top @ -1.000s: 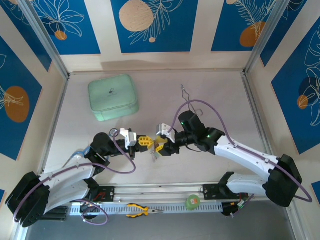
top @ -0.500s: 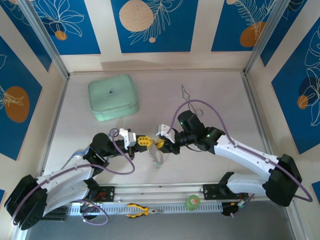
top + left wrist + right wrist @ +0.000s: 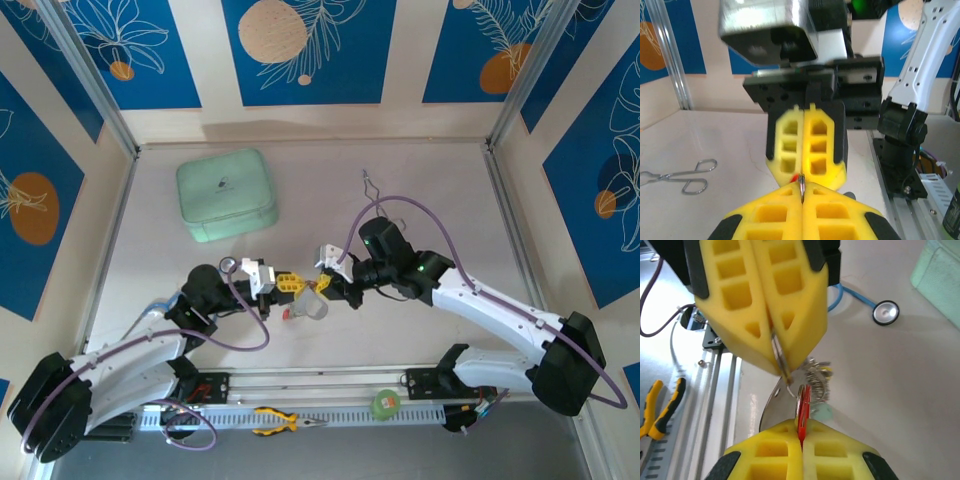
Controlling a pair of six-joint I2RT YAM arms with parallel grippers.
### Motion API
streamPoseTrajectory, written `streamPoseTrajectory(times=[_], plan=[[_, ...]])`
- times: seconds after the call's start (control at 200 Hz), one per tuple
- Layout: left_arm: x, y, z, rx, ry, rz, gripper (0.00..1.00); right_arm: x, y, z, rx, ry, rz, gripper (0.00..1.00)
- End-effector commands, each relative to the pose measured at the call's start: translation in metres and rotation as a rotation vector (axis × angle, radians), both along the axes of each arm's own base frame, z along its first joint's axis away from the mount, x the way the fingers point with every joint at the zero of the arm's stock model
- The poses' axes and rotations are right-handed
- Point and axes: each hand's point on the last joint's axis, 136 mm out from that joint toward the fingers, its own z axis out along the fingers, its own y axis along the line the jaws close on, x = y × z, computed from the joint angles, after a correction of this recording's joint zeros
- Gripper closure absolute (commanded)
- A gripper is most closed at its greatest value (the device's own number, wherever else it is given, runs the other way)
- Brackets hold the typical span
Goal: Put the keys on the keyring
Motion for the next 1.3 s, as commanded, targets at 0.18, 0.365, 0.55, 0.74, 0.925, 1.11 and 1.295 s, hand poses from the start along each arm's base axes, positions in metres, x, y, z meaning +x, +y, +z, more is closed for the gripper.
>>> streamPoseTrajectory(times=[0.18, 0.365, 0.55, 0.74, 0.925, 1.11, 1.295], plan=[[0.009, 0.007, 0.005, 0.021, -0.037, 0.070, 0.59, 0.009, -0.004, 0.036, 0.015, -0.116, -0.030, 1.00], [0.017, 0.029, 0.009, -0.008, -0.054, 0.225, 0.10, 0.016, -0.003, 0.034, -0.015, -0.126, -0.046, 1.00], [0.050, 0.092, 0.037, -0.086, -0.109, 0.650, 0.01, 0.030, 0.020, 0.045, -0.011, -0.167, -0.020, 1.00], [0.067, 0.176, 0.068, -0.189, -0.125, 1.098, 0.00, 0.058, 0.072, 0.063, 0.055, -0.225, -0.014, 1.00], [0.075, 0.194, 0.070, -0.166, -0.101, 1.217, 0.00, 0.094, 0.077, 0.028, -0.040, -0.214, -0.141, 1.00], [0.092, 0.173, 0.040, -0.126, -0.043, 1.180, 0.00, 0.083, 0.008, -0.072, -0.459, -0.248, -0.144, 1.00], [0.112, 0.174, 0.002, 0.018, -0.007, 1.269, 0.00, 0.062, -0.069, -0.119, -0.762, -0.245, -0.108, 1.00]])
